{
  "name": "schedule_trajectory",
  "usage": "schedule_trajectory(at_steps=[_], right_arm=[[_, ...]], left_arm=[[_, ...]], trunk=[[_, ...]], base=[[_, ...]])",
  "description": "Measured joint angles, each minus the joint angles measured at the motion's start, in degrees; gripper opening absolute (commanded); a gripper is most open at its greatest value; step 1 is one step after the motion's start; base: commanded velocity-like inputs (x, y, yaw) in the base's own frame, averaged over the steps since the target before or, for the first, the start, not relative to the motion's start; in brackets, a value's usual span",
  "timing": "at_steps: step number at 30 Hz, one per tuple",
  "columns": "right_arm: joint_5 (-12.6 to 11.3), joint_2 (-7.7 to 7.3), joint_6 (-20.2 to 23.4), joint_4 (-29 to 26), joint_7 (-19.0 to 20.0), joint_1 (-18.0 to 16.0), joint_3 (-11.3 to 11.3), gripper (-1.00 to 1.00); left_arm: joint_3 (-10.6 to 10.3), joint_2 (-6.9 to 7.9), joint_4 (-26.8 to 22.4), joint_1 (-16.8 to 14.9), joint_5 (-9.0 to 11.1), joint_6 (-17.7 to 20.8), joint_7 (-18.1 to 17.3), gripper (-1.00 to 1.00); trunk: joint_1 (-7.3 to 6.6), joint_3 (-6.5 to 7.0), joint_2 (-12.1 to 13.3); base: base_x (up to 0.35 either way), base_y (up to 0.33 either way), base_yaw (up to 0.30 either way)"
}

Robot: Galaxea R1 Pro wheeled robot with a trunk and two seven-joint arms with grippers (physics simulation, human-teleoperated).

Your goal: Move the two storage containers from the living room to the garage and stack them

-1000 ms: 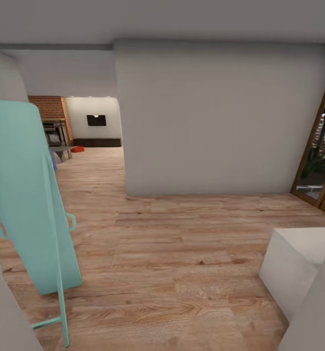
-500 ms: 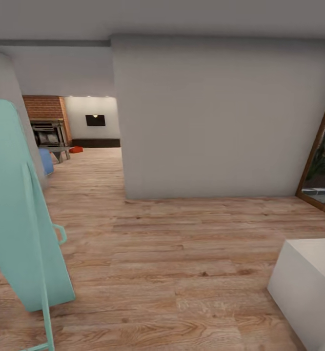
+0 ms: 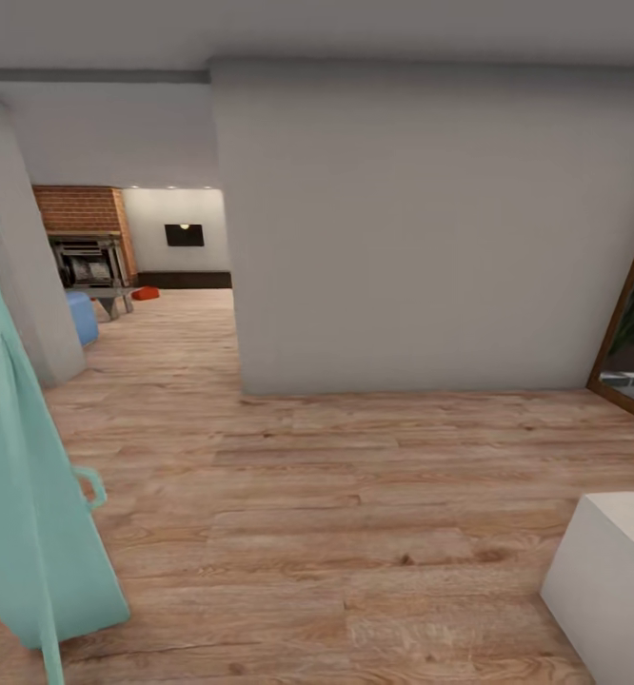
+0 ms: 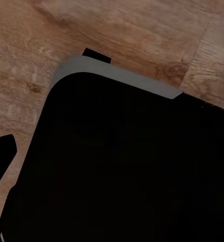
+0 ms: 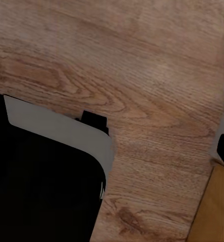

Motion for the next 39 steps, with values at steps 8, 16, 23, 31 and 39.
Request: schedule_trajectory(at_steps=[8, 16, 23, 31, 39], right_arm=[[0.0, 0.00, 0.0, 0.0, 0.0, 0.0, 0.0, 1.00], [0.0, 0.00, 0.0, 0.0, 0.0, 0.0, 0.0, 1.00], [0.0, 0.00, 0.0, 0.0, 0.0, 0.0, 0.0, 1.00], [0.0, 0.00, 0.0, 0.0, 0.0, 0.0, 0.0, 1.00], [0.1, 0.00, 0.0, 0.0, 0.0, 0.0, 0.1, 1.00]], left_arm=[[-0.1, 0.00, 0.0, 0.0, -0.1, 0.0, 0.0, 1.00], [-0.1, 0.00, 0.0, 0.0, -0.1, 0.0, 0.0, 1.00], [-0.2, 0.00, 0.0, 0.0, -0.1, 0.0, 0.0, 1.00], [-0.2, 0.00, 0.0, 0.0, -0.1, 0.0, 0.0, 1.00], [-0.2, 0.00, 0.0, 0.0, -0.1, 0.0, 0.0, 1.00]], trunk=[[0.00, 0.00, 0.0], [0.00, 0.00, 0.0], [0.00, 0.00, 0.0], [0.00, 0.00, 0.0], [0.00, 0.00, 0.0]], base=[[0.320, -0.050, 0.000], [0.307, -0.119, 0.000], [0.305, -0.125, 0.000], [0.306, -0.124, 0.000], [0.307, -0.113, 0.000]])
